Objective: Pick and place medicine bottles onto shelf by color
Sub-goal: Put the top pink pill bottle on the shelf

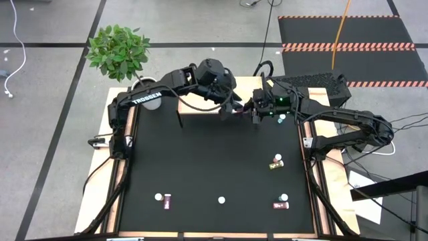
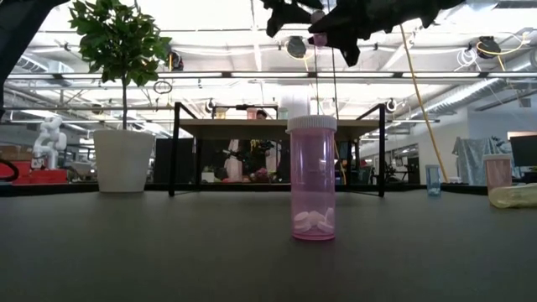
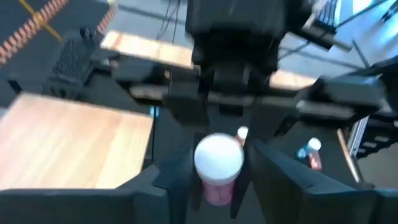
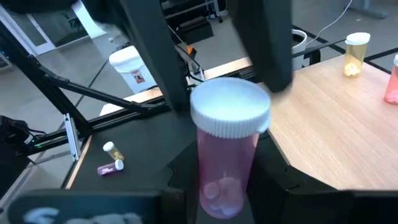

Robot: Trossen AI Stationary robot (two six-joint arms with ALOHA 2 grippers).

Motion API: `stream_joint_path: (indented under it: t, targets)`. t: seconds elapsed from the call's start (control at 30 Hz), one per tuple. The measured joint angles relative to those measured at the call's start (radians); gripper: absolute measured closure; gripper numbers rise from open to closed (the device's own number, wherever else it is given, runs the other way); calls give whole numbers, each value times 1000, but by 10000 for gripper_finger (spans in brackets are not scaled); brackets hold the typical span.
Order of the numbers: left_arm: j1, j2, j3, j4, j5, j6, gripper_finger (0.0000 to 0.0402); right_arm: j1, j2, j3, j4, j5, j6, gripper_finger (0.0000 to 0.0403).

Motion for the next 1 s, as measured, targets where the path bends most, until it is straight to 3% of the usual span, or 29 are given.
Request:
stream_joint_path:
  t: [0.33, 0.5, 0.73, 1.0]
  targets:
    - [35, -99, 1, -41, -70, 22, 103, -34, -55, -1, 113, -3, -38, 304]
    - [29, -94, 0, -40, -65, 49, 63, -38, -67, -1, 180, -3, -78, 304]
    - [-13, -76, -74, 90, -57, 94, 71, -38, -80, 0, 382, -11, -31, 304]
    - [-27, -76, -97, 301, 70, 73, 124, -48, -83, 0, 470, -65, 60, 304]
